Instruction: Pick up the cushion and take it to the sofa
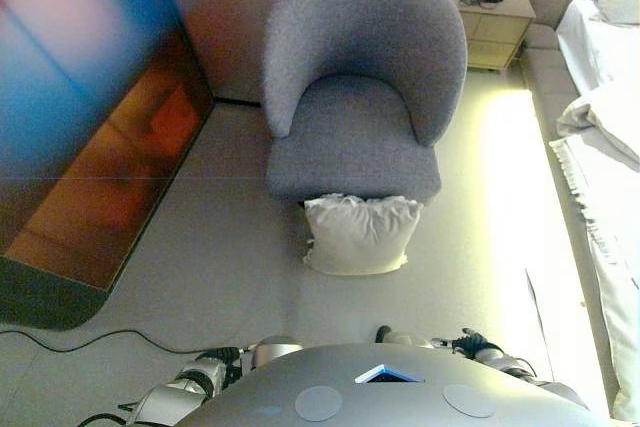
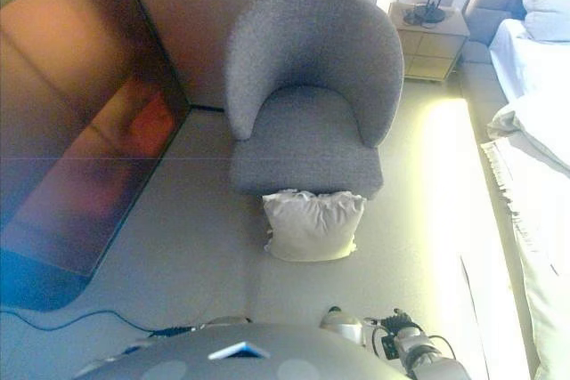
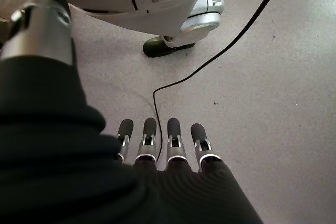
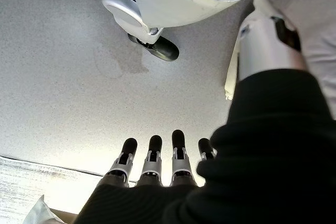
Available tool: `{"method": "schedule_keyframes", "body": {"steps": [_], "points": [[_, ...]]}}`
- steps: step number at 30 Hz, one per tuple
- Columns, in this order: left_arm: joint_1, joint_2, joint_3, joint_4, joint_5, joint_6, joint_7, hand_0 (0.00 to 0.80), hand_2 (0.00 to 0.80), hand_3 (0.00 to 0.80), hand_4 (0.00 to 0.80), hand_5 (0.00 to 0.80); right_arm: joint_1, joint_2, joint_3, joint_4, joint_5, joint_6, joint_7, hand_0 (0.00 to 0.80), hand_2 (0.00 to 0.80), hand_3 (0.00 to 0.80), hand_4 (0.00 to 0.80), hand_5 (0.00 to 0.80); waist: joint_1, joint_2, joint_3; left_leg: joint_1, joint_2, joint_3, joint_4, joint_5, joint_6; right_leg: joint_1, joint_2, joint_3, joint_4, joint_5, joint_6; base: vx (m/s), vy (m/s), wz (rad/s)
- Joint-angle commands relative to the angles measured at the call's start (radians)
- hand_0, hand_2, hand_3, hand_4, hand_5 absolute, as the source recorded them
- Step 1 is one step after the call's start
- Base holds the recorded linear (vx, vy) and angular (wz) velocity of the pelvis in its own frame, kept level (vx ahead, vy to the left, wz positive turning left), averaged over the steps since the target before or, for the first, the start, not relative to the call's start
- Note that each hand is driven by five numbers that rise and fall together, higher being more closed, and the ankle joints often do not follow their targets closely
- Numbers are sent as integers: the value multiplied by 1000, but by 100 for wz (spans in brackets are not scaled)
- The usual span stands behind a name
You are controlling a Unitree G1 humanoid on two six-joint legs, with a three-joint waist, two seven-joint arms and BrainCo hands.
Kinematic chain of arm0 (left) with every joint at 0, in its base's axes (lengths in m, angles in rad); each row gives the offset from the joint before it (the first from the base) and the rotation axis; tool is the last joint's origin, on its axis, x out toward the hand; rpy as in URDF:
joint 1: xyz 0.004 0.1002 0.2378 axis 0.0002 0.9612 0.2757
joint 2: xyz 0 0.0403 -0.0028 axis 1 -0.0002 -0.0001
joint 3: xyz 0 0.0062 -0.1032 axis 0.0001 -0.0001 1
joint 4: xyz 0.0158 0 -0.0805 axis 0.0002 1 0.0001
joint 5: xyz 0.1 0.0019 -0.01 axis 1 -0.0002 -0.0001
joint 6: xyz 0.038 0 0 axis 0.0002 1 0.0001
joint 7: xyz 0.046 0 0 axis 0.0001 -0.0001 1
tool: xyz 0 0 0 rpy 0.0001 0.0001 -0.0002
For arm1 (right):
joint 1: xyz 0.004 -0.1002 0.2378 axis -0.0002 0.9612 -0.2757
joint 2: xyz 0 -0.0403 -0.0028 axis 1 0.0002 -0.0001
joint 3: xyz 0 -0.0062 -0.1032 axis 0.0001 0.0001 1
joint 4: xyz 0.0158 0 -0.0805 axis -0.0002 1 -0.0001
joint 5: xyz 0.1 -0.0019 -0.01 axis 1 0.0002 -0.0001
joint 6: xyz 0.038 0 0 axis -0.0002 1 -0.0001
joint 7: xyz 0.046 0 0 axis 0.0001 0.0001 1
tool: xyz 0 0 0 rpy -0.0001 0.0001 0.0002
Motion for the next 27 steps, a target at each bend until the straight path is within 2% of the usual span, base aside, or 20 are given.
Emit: {"method": "schedule_keyframes", "body": {"steps": [1, 27], "points": [[-77, 14, 3, 46, 19, -7, -1, 0, 0, 0, 0, 0, -82, 36, 22, 53, -10, -3, -5, 0, 0, 0, 0, 0, -18, -58, 43, -3, -91, 22, 5, -82, 71, 50, 0, -8, 19, -81, 22, 0, 0, 0], [-74, 15, 9, 48, 15, -7, -9, 0, 0, 0, 0, 0, -80, 37, 18, 58, -7, 2, 2, 0, 0, 0, 0, 0, -19, -55, 43, 1, -89, 21, 5, -83, 70, 54, 3, -7, 18, -84, 20, 0, 0, 0]]}}
